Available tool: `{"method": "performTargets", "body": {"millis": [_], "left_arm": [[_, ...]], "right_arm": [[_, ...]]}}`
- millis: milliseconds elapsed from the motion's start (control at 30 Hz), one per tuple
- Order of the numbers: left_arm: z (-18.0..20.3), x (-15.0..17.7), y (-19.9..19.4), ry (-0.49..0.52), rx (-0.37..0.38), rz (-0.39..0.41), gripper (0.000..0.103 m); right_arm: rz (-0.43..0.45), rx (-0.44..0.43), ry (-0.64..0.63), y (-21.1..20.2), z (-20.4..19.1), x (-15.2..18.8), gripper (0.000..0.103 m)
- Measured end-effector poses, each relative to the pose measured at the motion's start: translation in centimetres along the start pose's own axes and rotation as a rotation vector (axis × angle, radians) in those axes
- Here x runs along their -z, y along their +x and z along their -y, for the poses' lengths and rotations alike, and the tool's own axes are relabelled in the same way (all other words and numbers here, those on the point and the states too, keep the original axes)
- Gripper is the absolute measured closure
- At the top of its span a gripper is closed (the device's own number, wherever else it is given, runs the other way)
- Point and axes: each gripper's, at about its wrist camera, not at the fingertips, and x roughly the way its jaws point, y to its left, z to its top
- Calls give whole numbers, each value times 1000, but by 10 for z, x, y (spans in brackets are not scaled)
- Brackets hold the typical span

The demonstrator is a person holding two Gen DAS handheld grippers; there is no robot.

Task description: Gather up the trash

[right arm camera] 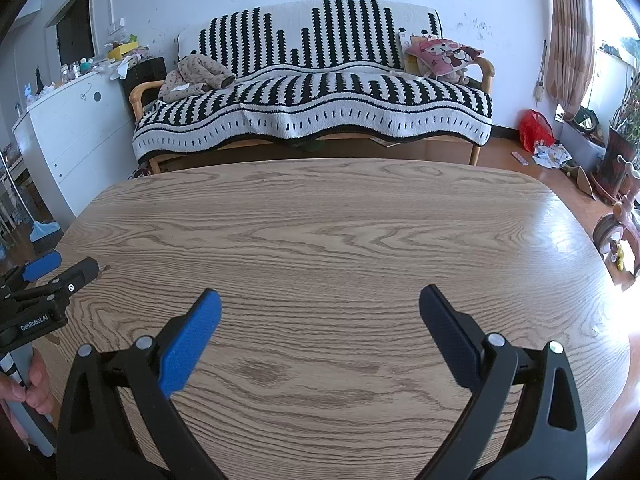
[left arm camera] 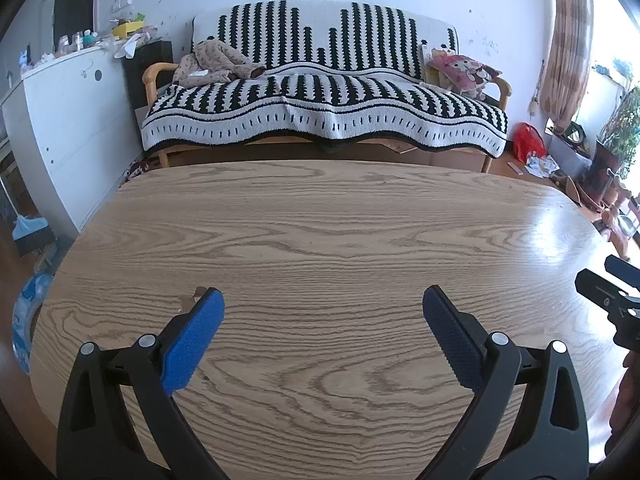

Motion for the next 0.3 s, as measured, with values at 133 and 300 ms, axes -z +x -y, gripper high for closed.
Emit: {"method": "performTargets", "body": {"millis": [133, 300], "left_arm": [[-3, 3, 4, -15, 0, -34, 7], [-7, 0, 15, 10, -11, -56, 7]], "right_arm": [[-10, -7, 10, 2, 4, 9, 7], [-46, -26, 20, 14, 10, 7, 7]]}}
